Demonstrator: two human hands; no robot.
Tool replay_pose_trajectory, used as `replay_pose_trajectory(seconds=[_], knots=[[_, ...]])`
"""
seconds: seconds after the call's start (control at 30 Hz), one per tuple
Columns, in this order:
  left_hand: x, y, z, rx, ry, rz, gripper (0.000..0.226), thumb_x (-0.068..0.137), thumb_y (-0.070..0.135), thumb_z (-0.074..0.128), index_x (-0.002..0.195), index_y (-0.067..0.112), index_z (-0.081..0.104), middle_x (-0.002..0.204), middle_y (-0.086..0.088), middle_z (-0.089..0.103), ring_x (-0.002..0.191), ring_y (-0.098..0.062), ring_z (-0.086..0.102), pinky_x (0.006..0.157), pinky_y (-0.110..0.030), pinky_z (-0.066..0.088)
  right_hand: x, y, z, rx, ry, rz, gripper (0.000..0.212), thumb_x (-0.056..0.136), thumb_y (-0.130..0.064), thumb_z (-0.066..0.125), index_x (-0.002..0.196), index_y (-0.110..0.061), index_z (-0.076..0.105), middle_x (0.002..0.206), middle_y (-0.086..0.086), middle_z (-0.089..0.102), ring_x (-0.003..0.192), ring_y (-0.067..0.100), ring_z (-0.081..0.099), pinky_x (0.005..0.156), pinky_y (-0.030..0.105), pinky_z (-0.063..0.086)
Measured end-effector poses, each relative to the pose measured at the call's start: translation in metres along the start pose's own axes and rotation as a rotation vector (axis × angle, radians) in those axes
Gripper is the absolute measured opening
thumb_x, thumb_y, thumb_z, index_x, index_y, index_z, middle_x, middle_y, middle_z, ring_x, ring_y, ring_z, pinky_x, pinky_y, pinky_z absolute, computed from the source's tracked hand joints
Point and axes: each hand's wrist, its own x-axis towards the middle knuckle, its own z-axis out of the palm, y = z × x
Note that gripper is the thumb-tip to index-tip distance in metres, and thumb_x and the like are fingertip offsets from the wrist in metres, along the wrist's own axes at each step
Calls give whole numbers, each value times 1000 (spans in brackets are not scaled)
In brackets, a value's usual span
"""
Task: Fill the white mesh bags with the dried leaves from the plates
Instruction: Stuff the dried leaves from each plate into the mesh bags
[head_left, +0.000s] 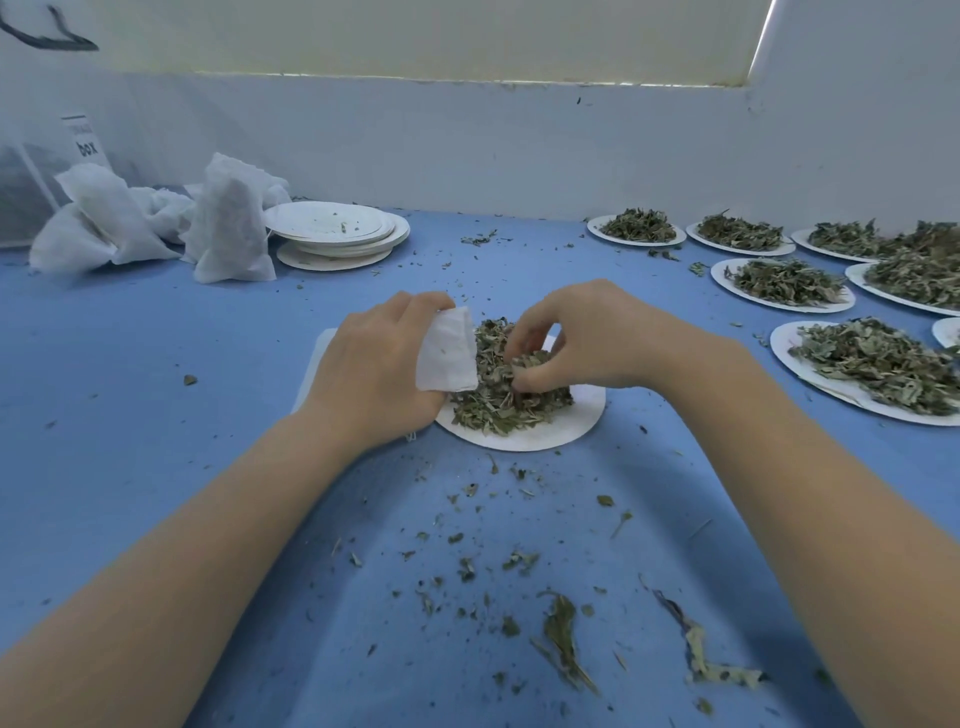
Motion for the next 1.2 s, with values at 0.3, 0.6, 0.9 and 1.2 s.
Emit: replay_pose_trajectory(seconds=[0.3, 0.6, 0.9, 1.2], knots=[[0, 1, 0, -11, 37, -3, 56, 63, 10, 73, 117, 7, 56, 104, -13, 61, 85, -37, 57, 74, -37, 40, -2, -1, -14, 188, 314, -59, 9, 77, -21, 73, 83, -28, 75, 63, -21, 63, 73, 0, 62, 73, 18, 52], [0, 7, -2, -14, 53, 39, 62, 53, 7, 82, 110, -3, 59, 95, -20, 66, 76, -39, 63, 68, -43, 47, 3, -29, 13, 127, 292, -167, 17, 78, -22, 71, 94, -27, 75, 86, -3, 70, 82, 12, 62, 78, 24, 46], [2, 9, -3, -64, 101, -66, 54, 75, 30, 63, 119, 0, 54, 103, -16, 64, 88, -38, 59, 71, -34, 37, 2, -29, 20, 635, 233, -153, 27, 79, -5, 69, 96, -26, 66, 92, -12, 70, 85, -2, 67, 84, 17, 51], [0, 13, -1, -60, 101, -25, 54, 70, 19, 74, 114, -6, 57, 99, -22, 66, 81, -41, 63, 70, -42, 46, 4, -29, 25, 661, 266, -177, 32, 82, -5, 64, 102, -28, 57, 83, -11, 74, 78, 2, 66, 74, 15, 47]])
